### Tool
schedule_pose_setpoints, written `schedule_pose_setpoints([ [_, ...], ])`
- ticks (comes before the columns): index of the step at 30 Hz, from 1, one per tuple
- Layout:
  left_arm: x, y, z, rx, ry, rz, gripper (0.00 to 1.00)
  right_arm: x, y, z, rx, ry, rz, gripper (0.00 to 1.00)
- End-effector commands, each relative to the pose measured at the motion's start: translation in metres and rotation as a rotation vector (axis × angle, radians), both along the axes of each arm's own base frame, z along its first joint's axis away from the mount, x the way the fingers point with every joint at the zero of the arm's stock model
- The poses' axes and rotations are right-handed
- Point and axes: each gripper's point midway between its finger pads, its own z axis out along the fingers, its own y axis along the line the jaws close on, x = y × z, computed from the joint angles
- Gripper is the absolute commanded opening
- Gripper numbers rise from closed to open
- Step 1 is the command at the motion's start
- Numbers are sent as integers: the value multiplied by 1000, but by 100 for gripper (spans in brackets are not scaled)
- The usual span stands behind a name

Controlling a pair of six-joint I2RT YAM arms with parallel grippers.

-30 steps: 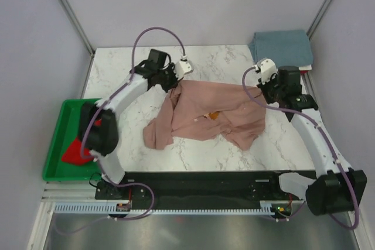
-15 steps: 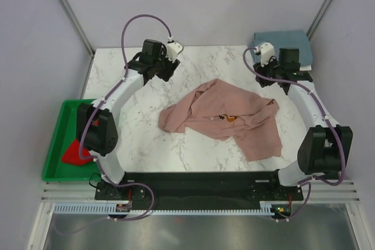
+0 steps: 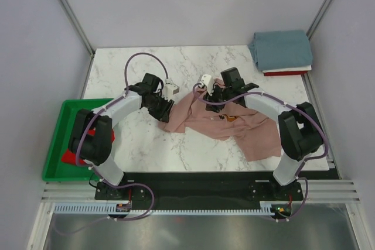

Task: Fold and stack the t-shirts
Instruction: Flatten the tshirt out

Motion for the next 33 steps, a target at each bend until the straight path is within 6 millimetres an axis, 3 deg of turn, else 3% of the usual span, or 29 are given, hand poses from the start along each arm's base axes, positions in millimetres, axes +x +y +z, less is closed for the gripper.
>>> schedule_pose_setpoints([
  [1,1,-5,-2,-80,55,72,42,6,33,9,51,-65,93,49],
  [6,15,16,-2,-73,31,159,42,-3,56,-2,45,-70,188,50],
  [12,32,39,5,-72,0,225,42,-9,68,-12,34,-57,223,52],
  [33,41,44,0,-88,19,258,42,-3,81,-36,-13,-45,245,58],
])
